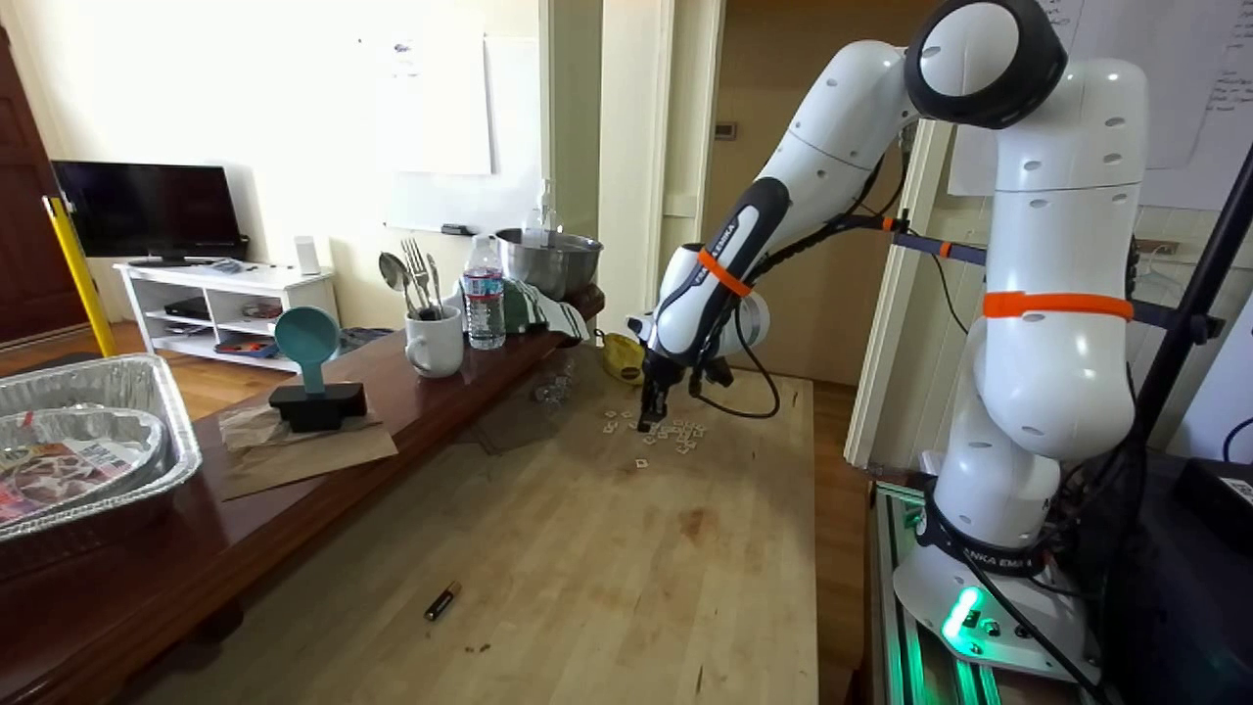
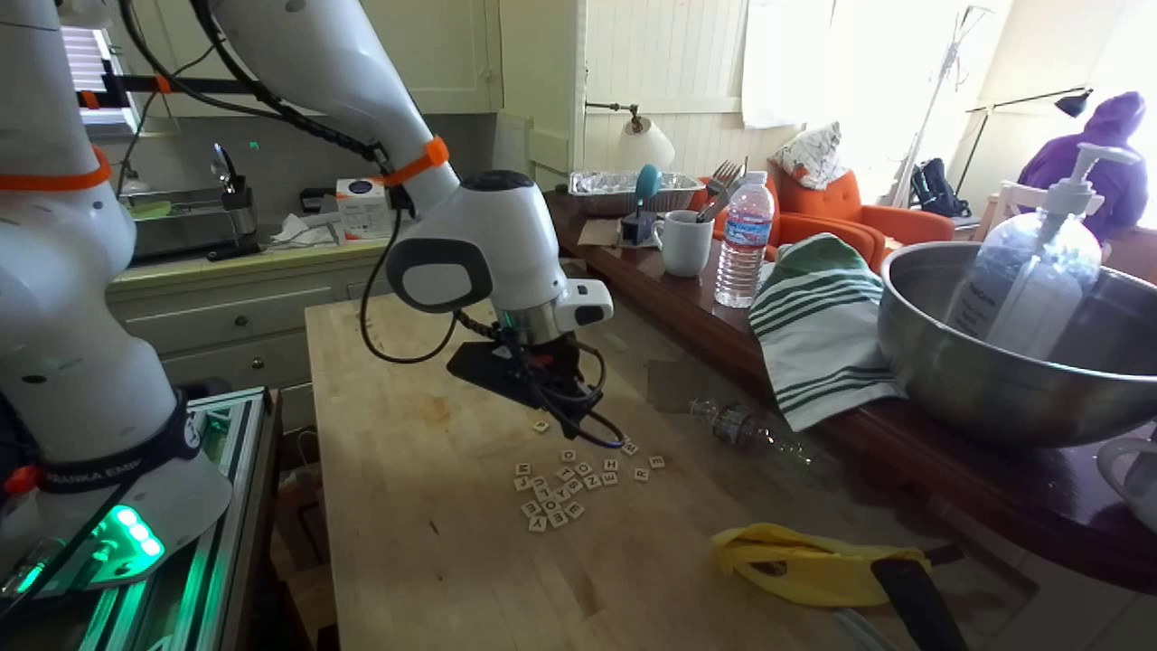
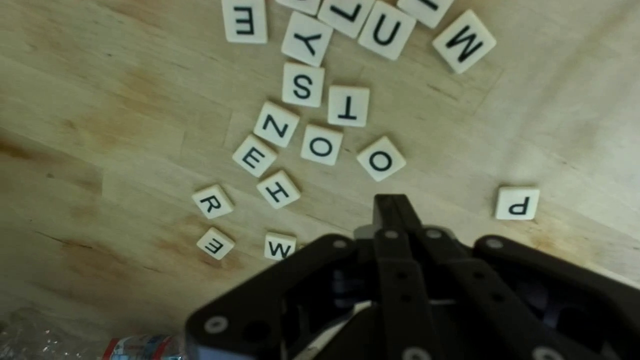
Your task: Move the objects on the table
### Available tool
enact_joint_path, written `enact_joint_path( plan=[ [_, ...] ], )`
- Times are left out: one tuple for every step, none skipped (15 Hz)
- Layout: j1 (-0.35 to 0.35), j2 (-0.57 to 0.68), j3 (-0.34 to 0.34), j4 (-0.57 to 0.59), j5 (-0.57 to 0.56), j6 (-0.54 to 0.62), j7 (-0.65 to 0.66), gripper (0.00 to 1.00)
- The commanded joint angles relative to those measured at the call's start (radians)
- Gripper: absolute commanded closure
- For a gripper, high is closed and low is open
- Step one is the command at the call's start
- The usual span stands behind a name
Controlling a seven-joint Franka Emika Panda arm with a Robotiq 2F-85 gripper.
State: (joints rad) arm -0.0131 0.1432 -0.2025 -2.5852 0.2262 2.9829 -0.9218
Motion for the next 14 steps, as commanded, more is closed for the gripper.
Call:
enact_joint_path(
  plan=[
    [-0.01,0.056,0.0,0.018,-0.002,0.051,-0.022,1.0],
    [-0.01,0.064,-0.003,0.018,-0.009,0.058,-0.024,1.0],
    [-0.012,0.068,-0.004,0.017,-0.01,0.062,-0.027,1.0],
    [-0.014,0.073,-0.004,0.016,-0.01,0.067,-0.03,1.0],
    [-0.017,0.078,-0.003,0.016,-0.009,0.072,-0.033,1.0],
    [-0.019,0.082,0.0,0.016,-0.007,0.074,-0.038,1.0],
    [-0.022,0.086,0.004,0.016,-0.001,0.075,-0.04,1.0],
    [-0.024,0.089,0.009,0.017,0.007,0.077,-0.037,1.0],
    [-0.029,0.09,0.019,0.017,0.019,0.077,-0.038,1.0],
    [-0.025,0.092,0.017,0.018,0.019,0.071,-0.029,1.0],
    [-0.025,0.092,0.022,0.018,0.023,0.063,-0.028,1.0],
    [-0.018,0.095,0.018,0.018,0.021,0.055,-0.016,1.0],
    [-0.018,0.09,0.024,0.017,0.028,0.038,-0.011,1.0],
    [-0.008,0.09,0.018,0.016,0.026,0.03,0.005,1.0]
  ],
)
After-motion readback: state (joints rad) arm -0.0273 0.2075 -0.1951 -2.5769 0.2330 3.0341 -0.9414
